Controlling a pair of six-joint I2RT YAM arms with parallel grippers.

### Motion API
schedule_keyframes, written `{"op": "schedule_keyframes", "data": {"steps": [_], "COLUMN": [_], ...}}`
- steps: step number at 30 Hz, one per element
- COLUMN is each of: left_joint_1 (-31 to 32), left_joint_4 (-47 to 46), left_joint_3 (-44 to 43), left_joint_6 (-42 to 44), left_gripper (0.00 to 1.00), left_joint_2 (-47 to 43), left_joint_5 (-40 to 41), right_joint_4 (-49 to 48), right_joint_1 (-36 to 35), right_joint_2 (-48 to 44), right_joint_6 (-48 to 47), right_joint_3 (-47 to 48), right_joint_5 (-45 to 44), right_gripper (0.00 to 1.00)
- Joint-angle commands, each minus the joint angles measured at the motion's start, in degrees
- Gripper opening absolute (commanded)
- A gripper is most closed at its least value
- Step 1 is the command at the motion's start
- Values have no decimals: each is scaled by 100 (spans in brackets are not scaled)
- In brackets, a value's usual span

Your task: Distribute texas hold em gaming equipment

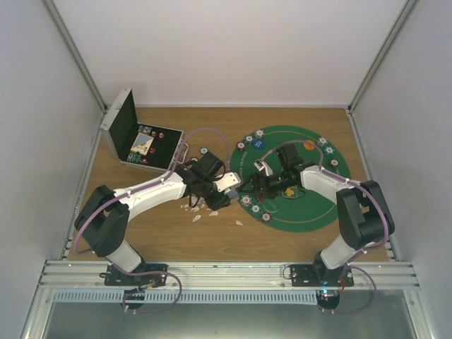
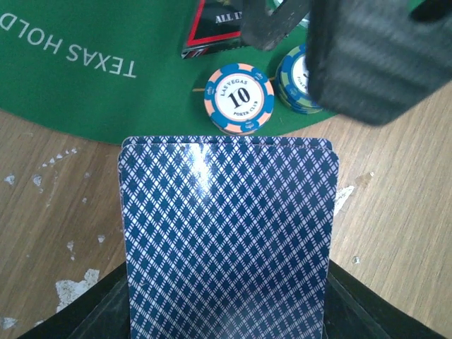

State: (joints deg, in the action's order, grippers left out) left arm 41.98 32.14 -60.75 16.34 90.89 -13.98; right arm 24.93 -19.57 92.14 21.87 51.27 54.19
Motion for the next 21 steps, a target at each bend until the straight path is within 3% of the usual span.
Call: {"op": "schedule_keyframes", "data": {"steps": [1, 21], "left_joint_1": [140, 486], "left_joint_4": [-223, -68], "left_joint_3": [14, -121], "left_joint_6": [140, 268], "left_gripper": [57, 58], "left_joint_2": [-185, -247], "left_joint_5": [-3, 251], "right_joint_4": [-191, 95], "right_joint_1": [-184, -536], "right_joint_2": [172, 550], "right_joint_6": [52, -166], "right_joint_3": [155, 328], "right_joint_5": [214, -491], "right_gripper": [93, 68]}}
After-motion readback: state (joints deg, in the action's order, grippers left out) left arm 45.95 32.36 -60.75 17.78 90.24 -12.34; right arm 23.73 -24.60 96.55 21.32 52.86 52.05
